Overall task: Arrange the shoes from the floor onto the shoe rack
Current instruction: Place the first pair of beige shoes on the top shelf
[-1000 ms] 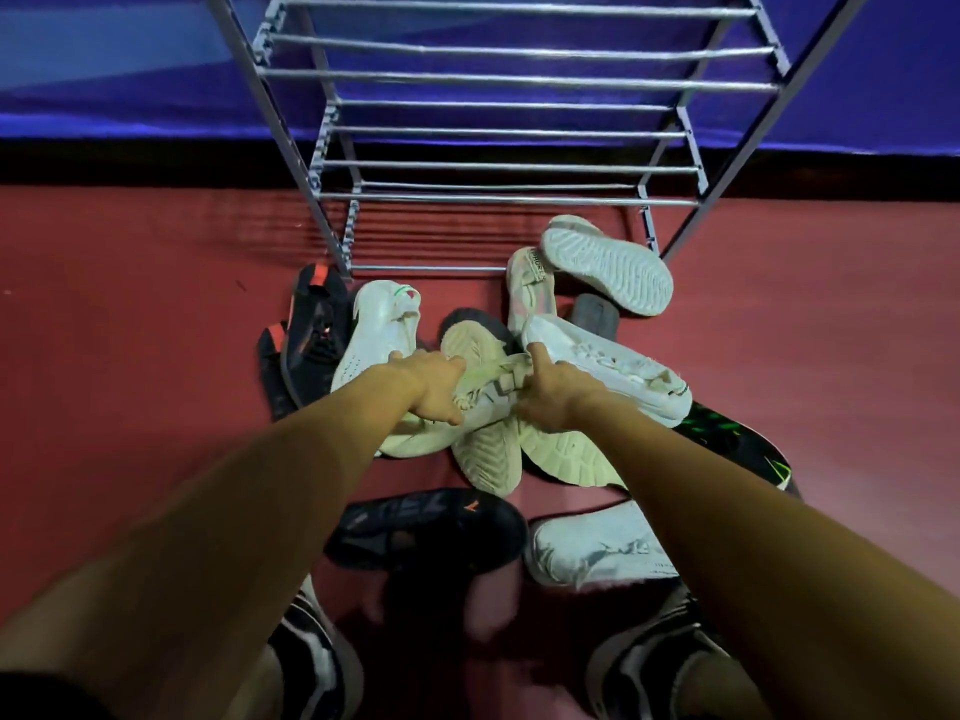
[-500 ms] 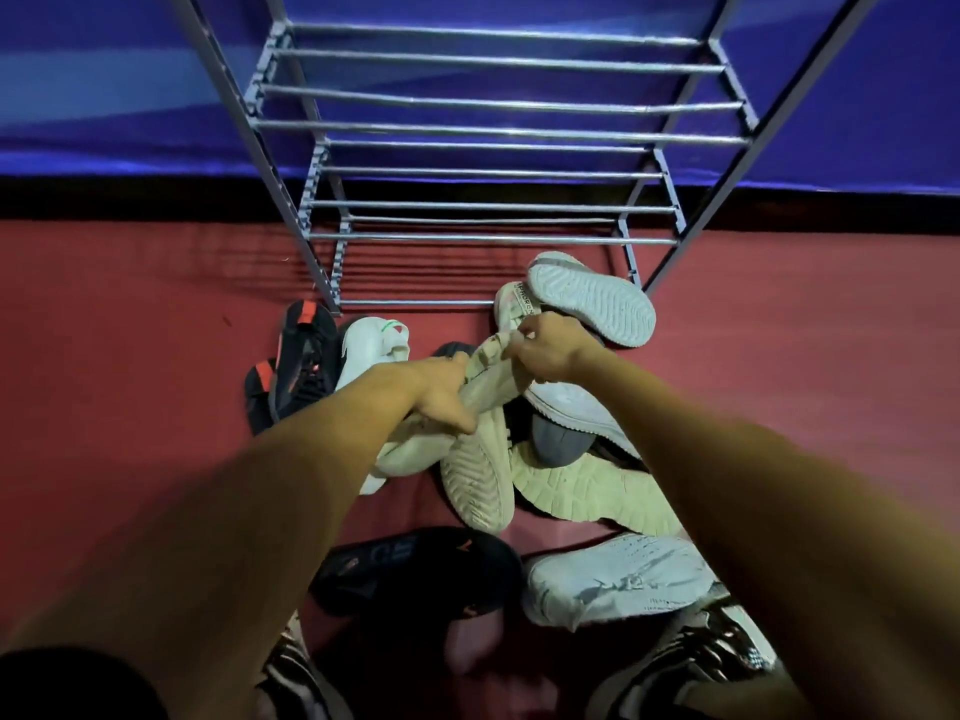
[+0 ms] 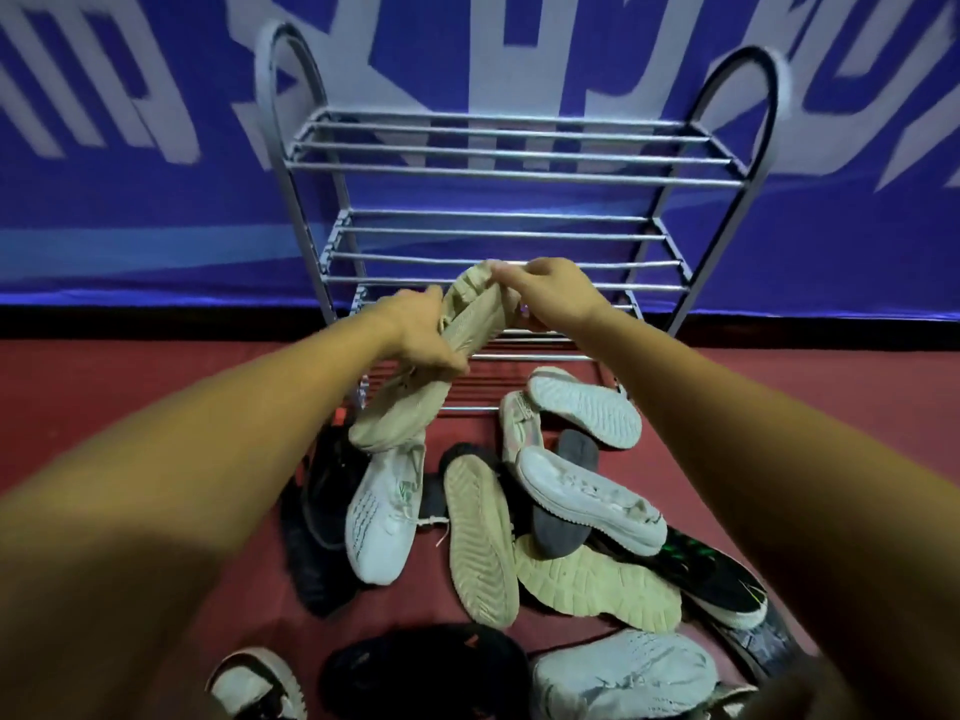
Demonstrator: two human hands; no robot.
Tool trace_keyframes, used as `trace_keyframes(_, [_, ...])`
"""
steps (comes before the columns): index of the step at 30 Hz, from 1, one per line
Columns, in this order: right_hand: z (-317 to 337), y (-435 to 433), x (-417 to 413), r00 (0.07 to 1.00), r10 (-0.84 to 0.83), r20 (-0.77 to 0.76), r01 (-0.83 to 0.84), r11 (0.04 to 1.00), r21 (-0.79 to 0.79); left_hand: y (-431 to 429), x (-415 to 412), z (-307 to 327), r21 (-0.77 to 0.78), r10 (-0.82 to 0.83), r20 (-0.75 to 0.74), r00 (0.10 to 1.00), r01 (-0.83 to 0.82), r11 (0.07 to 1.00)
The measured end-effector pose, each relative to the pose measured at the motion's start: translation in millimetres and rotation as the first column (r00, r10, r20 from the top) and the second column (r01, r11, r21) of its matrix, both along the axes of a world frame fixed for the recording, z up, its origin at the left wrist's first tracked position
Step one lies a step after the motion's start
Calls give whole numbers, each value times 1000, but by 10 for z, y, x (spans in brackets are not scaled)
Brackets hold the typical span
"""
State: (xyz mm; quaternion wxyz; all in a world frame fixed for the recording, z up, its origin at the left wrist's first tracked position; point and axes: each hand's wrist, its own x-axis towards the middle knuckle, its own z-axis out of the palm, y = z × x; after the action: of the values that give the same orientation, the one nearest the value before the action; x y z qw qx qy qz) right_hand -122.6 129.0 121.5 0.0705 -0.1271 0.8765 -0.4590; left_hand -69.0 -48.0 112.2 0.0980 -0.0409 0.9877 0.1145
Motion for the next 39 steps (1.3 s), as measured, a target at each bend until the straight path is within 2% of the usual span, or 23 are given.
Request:
trace_keyframes(2, [119, -1, 60, 994, 76, 74, -68, 992, -111, -68, 23, 155, 83, 94, -77, 993, -88, 993])
trace_keyframes(5, [193, 10, 125, 954, 230, 190, -211, 971, -115, -133, 63, 250, 290, 276, -160, 948, -222, 931])
trace_keyframes(9, [192, -41, 182, 875, 371, 310, -367, 927, -74, -147, 35, 348, 573, 482, -190, 856, -302, 762])
trace_keyframes(12, [211, -172, 265, 780, 505, 371, -486, 861, -149, -127, 18, 458, 650, 573, -149, 806, -357, 671])
trace_keyframes(15, [216, -355, 295, 839, 485, 246, -433, 869, -240, -125, 49, 554, 680, 603, -130, 787, -371, 632])
trace_keyframes(17, [255, -424, 297, 882, 433, 187, -370, 881, -293, -150, 85, 616, 739, 571, -128, 811, -306, 600])
trace_keyframes(20, [345, -438, 226, 908, 391, 149, -305, 862, -404, -258, 97, 675, 823, 496, -138, 857, -180, 539])
trace_keyframes(23, [457, -443, 165, 910, 387, 150, -282, 840, -464, -393, 156, 692, 833, 427, -31, 904, -213, 511])
trace_keyframes(25, [522, -453, 145, 898, 403, 179, -265, 818, -511, -459, 222, 671, 880, 345, 98, 934, -243, 408])
trace_keyframes(27, [571, -460, 116, 874, 433, 222, -246, 787, -565, -510, 263, 658, 921, 295, 142, 945, -235, 310])
trace_keyframes(29, [608, -478, 85, 843, 476, 250, -233, 743, -627, -550, 245, 670, 946, 329, 134, 935, -219, 238])
trace_keyframes(32, [660, -559, 72, 849, 462, 258, -145, 672, -726, -605, 161, 722, 981, 439, 99, 893, -162, 107])
trace_keyframes(35, [656, -672, 86, 878, 392, 276, -32, 622, -782, -639, 117, 758, 989, 522, 58, 851, -121, 88])
trace_keyframes(39, [573, -811, 69, 933, 276, 232, -69, 769, -635, -732, 40, 719, 991, 610, 6, 792, -86, 102])
